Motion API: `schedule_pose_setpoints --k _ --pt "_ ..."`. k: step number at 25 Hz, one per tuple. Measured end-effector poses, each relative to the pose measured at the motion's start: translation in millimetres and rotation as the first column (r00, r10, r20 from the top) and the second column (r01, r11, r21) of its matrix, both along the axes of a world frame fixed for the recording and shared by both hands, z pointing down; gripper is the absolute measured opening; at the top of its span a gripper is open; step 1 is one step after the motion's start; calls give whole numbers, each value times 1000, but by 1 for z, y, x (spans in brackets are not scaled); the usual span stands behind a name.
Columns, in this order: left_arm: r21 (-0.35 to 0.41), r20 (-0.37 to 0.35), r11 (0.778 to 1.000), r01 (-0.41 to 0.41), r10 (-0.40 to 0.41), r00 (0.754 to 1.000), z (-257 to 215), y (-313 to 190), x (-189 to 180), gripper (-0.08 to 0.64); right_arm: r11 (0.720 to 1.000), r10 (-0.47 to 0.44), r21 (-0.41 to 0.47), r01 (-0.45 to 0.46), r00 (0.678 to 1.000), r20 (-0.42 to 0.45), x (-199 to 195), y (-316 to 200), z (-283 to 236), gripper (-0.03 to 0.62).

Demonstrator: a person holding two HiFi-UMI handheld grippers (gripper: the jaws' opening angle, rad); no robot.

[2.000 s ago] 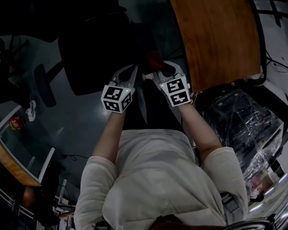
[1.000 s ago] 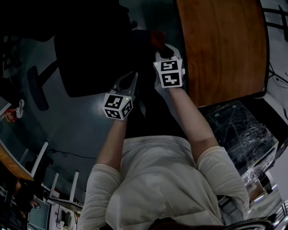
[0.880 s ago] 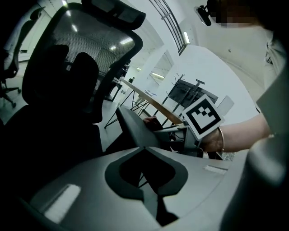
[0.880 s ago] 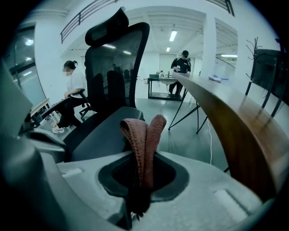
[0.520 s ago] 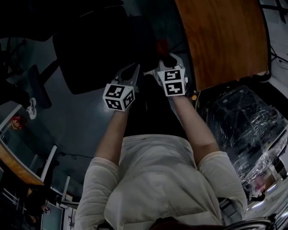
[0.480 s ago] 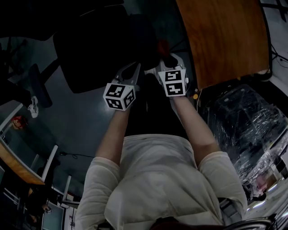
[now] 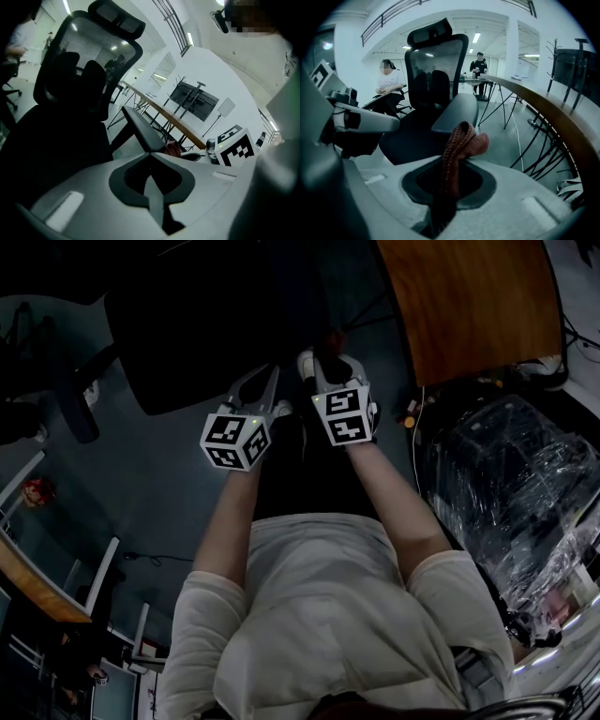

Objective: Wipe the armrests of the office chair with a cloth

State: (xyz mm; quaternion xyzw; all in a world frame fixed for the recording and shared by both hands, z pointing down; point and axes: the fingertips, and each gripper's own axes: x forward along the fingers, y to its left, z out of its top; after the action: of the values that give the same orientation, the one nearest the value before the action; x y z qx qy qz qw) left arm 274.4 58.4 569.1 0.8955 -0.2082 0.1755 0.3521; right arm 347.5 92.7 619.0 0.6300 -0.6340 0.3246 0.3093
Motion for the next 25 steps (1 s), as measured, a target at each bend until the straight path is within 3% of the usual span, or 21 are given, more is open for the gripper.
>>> schedule_pose_setpoints --k 7,10,14,19,25 --pt "-27 48 993 117 -115 992 6 22 -52 17 992 -130 -2 130 989 67 -69 -4 -4 46" --pt "-30 65 984 174 -172 983 7 18 -70 17 990 -144 4 144 985 91 -85 -13 -12 46" --pt "-20 62 967 254 -252 966 -1 3 -86 17 993 -110 55 104 985 134 -92 -43 -32 48" --pt "42 47 946 323 -324 945 -23 -33 -86 17 991 1 128 -29 977 214 -66 -110 -55 48" --pt "106 2 906 410 -412 911 -48 -93 -88 17 988 4 145 -44 964 267 -50 -193 -62 47"
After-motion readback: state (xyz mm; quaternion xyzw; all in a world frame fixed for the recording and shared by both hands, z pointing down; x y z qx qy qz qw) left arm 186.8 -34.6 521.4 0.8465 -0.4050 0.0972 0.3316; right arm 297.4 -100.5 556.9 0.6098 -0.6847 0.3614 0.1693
